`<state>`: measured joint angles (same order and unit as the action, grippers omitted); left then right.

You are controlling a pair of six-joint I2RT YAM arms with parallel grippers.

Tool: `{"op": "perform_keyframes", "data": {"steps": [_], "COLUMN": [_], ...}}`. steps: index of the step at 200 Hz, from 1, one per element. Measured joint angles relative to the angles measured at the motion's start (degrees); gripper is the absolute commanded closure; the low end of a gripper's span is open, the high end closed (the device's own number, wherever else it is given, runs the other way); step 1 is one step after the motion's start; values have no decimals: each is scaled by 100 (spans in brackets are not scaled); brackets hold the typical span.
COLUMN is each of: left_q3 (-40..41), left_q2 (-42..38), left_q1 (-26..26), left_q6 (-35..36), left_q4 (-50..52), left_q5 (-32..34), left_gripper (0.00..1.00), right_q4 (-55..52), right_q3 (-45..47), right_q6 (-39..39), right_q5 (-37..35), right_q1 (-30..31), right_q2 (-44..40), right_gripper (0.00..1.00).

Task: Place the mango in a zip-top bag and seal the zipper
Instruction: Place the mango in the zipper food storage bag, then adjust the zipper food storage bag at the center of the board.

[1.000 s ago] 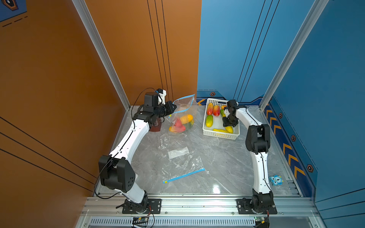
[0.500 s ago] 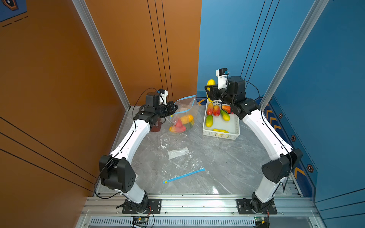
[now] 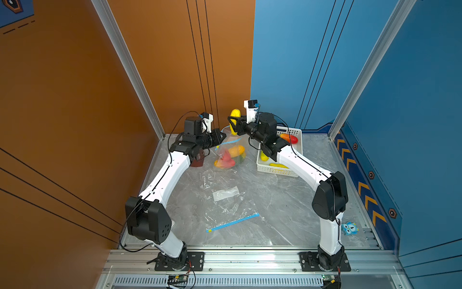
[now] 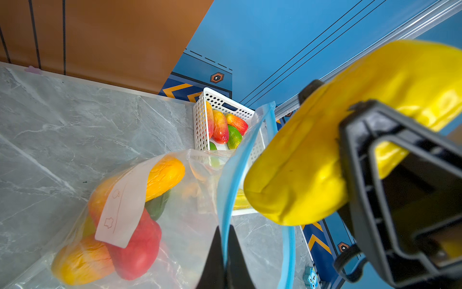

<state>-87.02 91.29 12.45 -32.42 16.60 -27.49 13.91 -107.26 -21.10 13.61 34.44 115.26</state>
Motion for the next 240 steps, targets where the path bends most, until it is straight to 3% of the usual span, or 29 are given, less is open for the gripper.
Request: {"op": "perform_keyframes", "data": {"steps": [27,49,70,124,146,172,202,240], "left_q3": [-9,-9,-9,-11,-39,-66,-48,39], "left_q2": [0,0,0,0,0,0,0,0], "left_q1": [0,0,0,-2,0,28,304,638], "left_q6": [-2,-2,-2,4,122,494,1309,2159], "left_q4": [0,0,0,0,7,13,44,59], "left_q5": [-9,-9,-9,-48,-192,-492,-841,-1123], "left_gripper": [100,100,100,100,100,100,100,100], "right_q4": [181,269,44,-1113,-2013,-3080,-4065,-4520], "right_q3": [46,282,358,393,57,26,79,98], "right_q6": [44,203,455,1285,2503,4627,6432,7615], "right_q5": [208,343,468,962,1631,2498,2500,2159], "right_q1": [-2,-4,-22,-669,-1300,-1893,-1694,-1084], "right_q2": [37,-26,-76,-957,-1191,-1165,-901,-669], "right_gripper": [46,15,4,0,0,0,0,1]}}
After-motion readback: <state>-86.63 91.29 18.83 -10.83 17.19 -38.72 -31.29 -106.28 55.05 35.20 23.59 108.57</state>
